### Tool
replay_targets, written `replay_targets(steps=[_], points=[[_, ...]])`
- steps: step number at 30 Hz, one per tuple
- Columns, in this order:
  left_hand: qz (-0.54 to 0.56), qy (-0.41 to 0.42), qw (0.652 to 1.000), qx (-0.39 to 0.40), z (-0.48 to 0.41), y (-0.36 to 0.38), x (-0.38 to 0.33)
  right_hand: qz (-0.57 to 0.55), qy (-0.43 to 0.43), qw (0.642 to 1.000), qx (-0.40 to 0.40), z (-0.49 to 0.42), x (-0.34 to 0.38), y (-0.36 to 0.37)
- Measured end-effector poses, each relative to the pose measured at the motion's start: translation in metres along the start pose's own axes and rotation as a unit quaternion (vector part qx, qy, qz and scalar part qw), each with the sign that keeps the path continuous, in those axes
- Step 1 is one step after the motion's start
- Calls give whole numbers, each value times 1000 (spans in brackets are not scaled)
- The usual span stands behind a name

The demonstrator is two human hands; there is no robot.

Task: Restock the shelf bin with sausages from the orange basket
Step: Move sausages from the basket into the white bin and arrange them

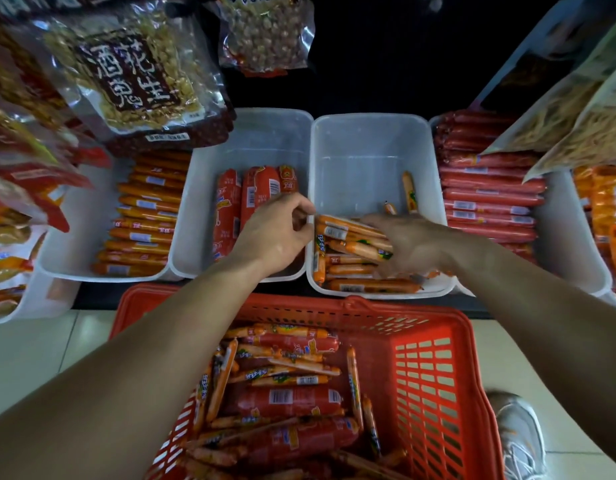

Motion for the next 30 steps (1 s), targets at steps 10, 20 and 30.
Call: replay_targets(steps=[10,20,30], points=[[6,-6,1000,-9,-3,-1,3,53,-9,997,-62,-12,13,2],[12,-6,1000,-3,-4,-2,1,18,-55,997,-59,0,22,0],[24,-12,1000,-4,-3,-9,5,-77,5,990,-117,-28,49,-7]])
Point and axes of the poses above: each hand's wrist, its own z-axis away from the middle knuckle, its own y-axis out of the palm, x = y × z, the point moved 7 cm from there along -z, towards the middle knuckle, and after that the axes turned 2 degrees about -y, right-handed, at the moved point
